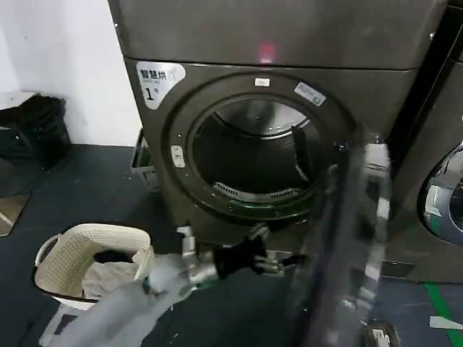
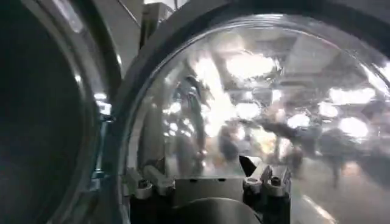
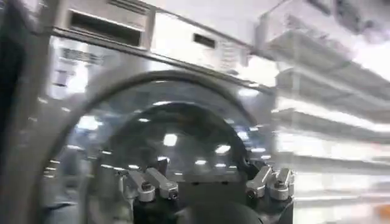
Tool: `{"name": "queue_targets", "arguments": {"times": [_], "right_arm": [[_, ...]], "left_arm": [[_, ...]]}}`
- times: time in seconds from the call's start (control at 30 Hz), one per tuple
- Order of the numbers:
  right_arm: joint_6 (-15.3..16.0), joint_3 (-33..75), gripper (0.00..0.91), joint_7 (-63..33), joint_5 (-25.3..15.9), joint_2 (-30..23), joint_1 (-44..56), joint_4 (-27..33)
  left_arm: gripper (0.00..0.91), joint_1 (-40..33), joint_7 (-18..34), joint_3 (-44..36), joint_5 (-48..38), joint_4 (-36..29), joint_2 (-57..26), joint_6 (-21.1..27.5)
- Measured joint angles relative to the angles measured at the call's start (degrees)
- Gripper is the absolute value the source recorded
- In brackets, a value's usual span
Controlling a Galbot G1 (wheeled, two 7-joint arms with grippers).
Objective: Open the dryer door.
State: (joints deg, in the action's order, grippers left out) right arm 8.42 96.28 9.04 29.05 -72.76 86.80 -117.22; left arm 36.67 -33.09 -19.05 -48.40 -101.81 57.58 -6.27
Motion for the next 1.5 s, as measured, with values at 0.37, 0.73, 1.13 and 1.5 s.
{"name": "queue_targets", "arguments": {"times": [0.37, 0.73, 1.13, 1.5], "right_arm": [[4.5, 12.8, 0.907, -1.8, 1.8, 4.2, 1.9, 4.0], [6.6, 23.1, 0.907, -3.4, 1.5, 8.0, 4.2, 7.3], [6.4, 26.7, 0.907, -3.3, 2.4, 8.9, 5.1, 8.4], [6.3, 28.1, 0.907, -3.1, 3.3, 10.1, 5.4, 10.2]], "left_arm": [[0.907, -10.5, 5.9, -10.3, 2.1, 6.8, 8.3, 1.6], [0.907, -15.8, 9.4, -13.0, 2.0, 15.1, 16.9, 1.5], [0.907, -15.5, 10.2, -13.0, 2.0, 16.2, 18.5, 0.1], [0.907, -14.0, 14.8, -11.8, 5.3, 14.2, 13.8, -11.8]]}}
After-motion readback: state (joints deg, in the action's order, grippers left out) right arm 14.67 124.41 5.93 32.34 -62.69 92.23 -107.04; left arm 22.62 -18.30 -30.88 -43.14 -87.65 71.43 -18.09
